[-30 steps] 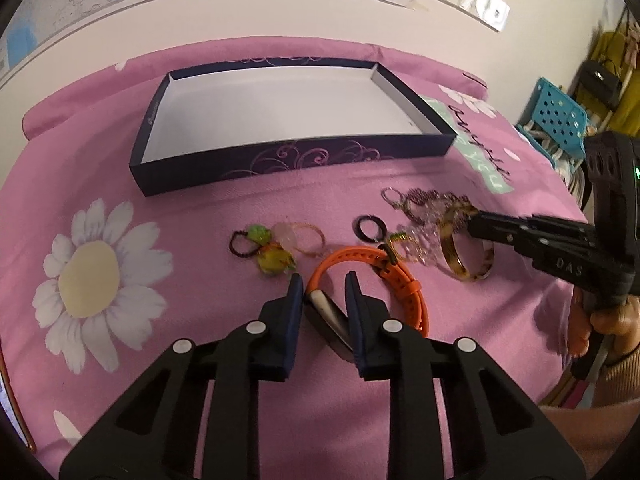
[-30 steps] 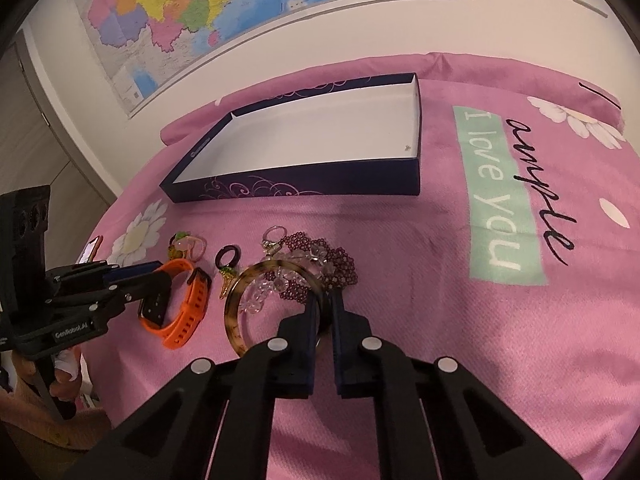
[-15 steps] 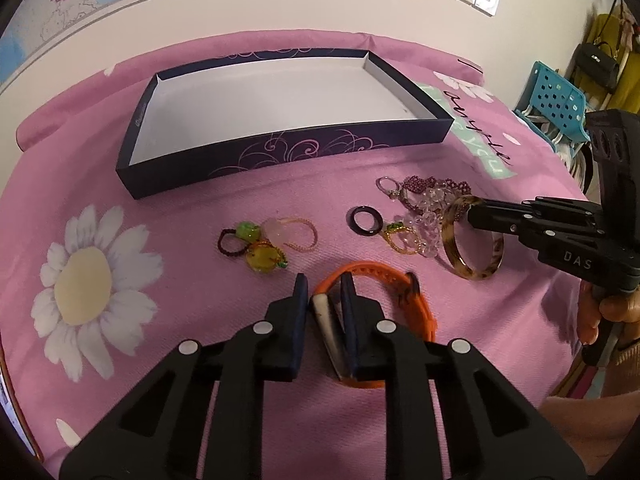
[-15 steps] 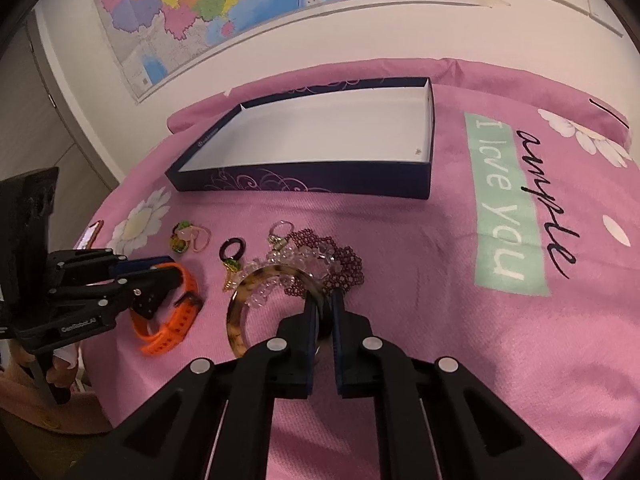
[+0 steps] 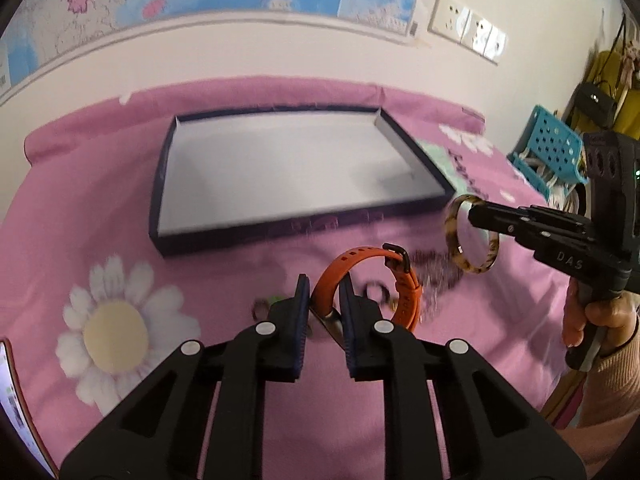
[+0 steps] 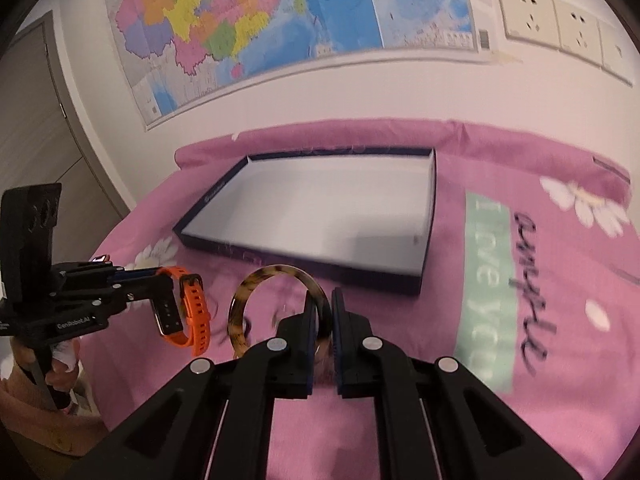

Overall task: Organize jewelry
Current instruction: 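Carry the watch band and bangle with both grippers over the navy box, then open both grippers to drop the watch band and bangle into the box, then move both grippers back to the jewelry pile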

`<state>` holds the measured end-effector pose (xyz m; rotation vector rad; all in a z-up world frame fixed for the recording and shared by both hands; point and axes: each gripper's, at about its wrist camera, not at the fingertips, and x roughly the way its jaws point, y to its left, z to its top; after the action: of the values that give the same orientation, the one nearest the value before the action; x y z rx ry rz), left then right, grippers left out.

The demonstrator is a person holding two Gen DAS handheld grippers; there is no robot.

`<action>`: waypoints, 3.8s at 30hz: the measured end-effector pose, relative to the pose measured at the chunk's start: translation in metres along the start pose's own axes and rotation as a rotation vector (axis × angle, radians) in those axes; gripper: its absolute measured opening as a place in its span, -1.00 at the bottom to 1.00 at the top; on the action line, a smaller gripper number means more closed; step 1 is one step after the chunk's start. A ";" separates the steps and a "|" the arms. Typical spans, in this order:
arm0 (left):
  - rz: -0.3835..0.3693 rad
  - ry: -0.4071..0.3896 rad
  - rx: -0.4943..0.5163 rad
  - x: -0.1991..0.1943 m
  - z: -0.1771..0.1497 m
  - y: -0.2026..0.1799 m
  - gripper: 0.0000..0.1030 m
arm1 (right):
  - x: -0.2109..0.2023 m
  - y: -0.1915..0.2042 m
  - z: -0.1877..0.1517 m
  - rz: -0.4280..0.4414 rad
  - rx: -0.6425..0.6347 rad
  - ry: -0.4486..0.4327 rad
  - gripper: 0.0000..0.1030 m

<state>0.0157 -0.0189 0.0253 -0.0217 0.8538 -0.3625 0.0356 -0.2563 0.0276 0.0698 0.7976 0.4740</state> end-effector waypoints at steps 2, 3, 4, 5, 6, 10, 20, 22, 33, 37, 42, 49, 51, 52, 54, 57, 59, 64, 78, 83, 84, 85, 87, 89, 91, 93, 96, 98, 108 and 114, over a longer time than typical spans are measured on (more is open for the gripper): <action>0.014 -0.023 0.005 -0.001 0.010 0.002 -0.70 | 0.004 -0.002 0.012 0.000 -0.008 -0.010 -0.88; 0.018 -0.030 0.003 0.000 0.016 0.004 -0.70 | 0.005 -0.003 0.016 0.002 -0.008 -0.014 -0.88; 0.020 -0.034 0.001 0.000 0.020 0.006 -0.70 | 0.007 -0.004 0.022 0.001 -0.009 -0.018 -0.88; 0.022 -0.039 -0.002 0.000 0.025 0.008 -0.70 | 0.009 -0.006 0.026 0.000 -0.010 -0.022 -0.88; 0.026 -0.043 -0.004 0.001 0.029 0.010 -0.70 | 0.011 -0.007 0.031 -0.001 -0.009 -0.026 -0.88; 0.038 -0.052 -0.011 0.011 0.046 0.020 -0.70 | 0.025 -0.014 0.053 -0.009 -0.010 -0.026 -0.88; 0.073 -0.048 -0.008 0.044 0.088 0.036 -0.70 | 0.074 -0.028 0.093 -0.031 0.011 0.012 -0.88; 0.073 -0.037 -0.010 0.051 0.094 0.039 -0.70 | 0.085 -0.031 0.099 -0.034 0.023 0.026 -0.88; 0.068 0.050 -0.032 0.108 0.126 0.060 -0.71 | 0.147 -0.053 0.124 -0.082 0.087 0.121 -0.88; 0.074 0.071 -0.041 0.123 0.133 0.066 -0.73 | 0.164 -0.057 0.132 -0.091 0.102 0.153 -0.88; 0.080 0.095 -0.050 0.138 0.141 0.071 -0.76 | 0.174 -0.061 0.138 -0.110 0.119 0.187 -0.87; 0.095 0.124 -0.048 0.153 0.151 0.072 -0.75 | 0.183 -0.062 0.139 -0.130 0.145 0.196 -0.79; 0.099 0.125 -0.047 0.156 0.153 0.072 -0.75 | 0.181 -0.062 0.140 -0.142 0.149 0.179 -0.53; 0.100 0.124 -0.046 0.158 0.154 0.072 -0.75 | 0.178 -0.061 0.140 -0.136 0.149 0.161 -0.45; 0.101 0.126 -0.042 0.159 0.157 0.071 -0.75 | 0.170 -0.059 0.139 -0.137 0.141 0.138 -0.42; 0.103 0.100 -0.053 0.155 0.160 0.071 -0.64 | 0.149 -0.049 0.134 -0.110 0.106 0.096 -0.30; 0.109 0.067 -0.061 0.145 0.160 0.071 -0.23 | 0.130 -0.039 0.128 -0.089 0.061 0.061 -0.20; 0.124 -0.029 -0.035 0.105 0.150 0.065 -0.04 | 0.080 -0.016 0.093 -0.012 -0.059 0.027 -0.15; 0.044 -0.088 0.002 0.020 0.052 0.041 0.16 | 0.029 -0.021 -0.025 0.049 -0.003 0.160 -0.31; 0.019 -0.066 0.025 0.016 0.021 0.026 0.16 | 0.024 -0.021 -0.039 0.052 0.034 0.156 -0.37; 0.016 -0.062 0.030 0.016 0.017 0.023 0.16 | 0.024 -0.021 -0.040 0.056 0.037 0.153 -0.40; 0.010 -0.056 0.034 0.016 0.012 0.021 0.17 | 0.026 -0.019 -0.040 0.058 0.038 0.153 -0.47; -0.001 -0.044 0.034 0.016 0.004 0.018 0.17 | 0.027 -0.019 -0.041 0.058 0.046 0.152 -0.49; -0.008 -0.035 0.032 0.016 -0.002 0.015 0.18 | 0.026 -0.019 -0.040 0.039 0.052 0.146 -0.45; -0.006 -0.030 0.033 0.016 -0.007 0.012 0.19 | 0.019 -0.015 -0.037 0.016 0.036 0.114 -0.41; -0.018 -0.022 0.034 0.016 -0.011 0.010 0.19 | 0.015 -0.008 -0.034 0.031 0.004 0.098 -0.41; -0.021 -0.018 0.037 0.016 -0.015 0.007 0.23 | 0.015 0.012 -0.031 0.049 -0.073 0.105 -0.41; -0.027 -0.015 0.031 0.017 -0.016 0.006 0.23 | 0.024 0.022 -0.031 0.046 -0.108 0.132 -0.41; -0.008 -0.004 0.037 0.012 -0.029 0.009 0.24 | 0.040 0.025 -0.035 0.042 -0.127 0.171 -0.72; -0.006 0.010 0.020 0.013 -0.034 0.014 0.24 | 0.032 0.025 -0.033 0.053 -0.111 0.147 -0.86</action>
<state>0.0019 -0.0058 -0.0088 -0.0038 0.8600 -0.3766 0.0220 -0.2243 -0.0116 -0.0477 0.9132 0.5771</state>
